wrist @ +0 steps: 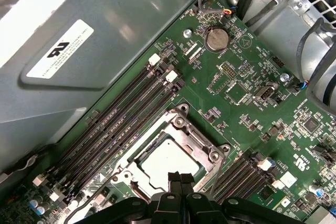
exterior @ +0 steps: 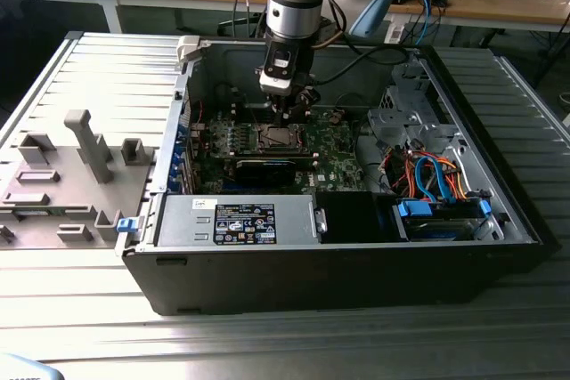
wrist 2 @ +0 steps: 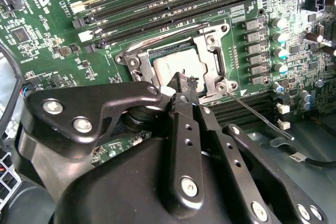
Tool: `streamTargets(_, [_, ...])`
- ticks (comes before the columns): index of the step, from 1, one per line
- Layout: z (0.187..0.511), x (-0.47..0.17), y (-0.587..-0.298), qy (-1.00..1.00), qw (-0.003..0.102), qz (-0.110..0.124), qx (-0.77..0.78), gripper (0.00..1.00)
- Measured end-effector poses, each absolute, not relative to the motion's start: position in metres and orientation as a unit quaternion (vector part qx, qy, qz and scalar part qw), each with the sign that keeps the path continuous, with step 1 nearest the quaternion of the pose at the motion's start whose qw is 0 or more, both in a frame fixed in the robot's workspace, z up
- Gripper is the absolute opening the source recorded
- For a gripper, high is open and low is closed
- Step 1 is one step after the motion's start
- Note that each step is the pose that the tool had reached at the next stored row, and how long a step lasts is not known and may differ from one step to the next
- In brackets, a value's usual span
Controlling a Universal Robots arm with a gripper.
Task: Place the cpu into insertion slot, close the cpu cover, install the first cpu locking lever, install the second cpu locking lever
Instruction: 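Install the first cpu locking lever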
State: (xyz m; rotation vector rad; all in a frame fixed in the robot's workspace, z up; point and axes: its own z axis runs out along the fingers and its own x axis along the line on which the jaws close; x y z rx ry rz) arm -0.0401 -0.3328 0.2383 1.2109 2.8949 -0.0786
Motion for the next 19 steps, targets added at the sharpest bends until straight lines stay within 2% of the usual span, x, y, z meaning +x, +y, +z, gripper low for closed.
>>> streamTargets(19, [0.2383,-0.0401,-0.3329,0.928,0.002,-0.025,0.372,0.11])
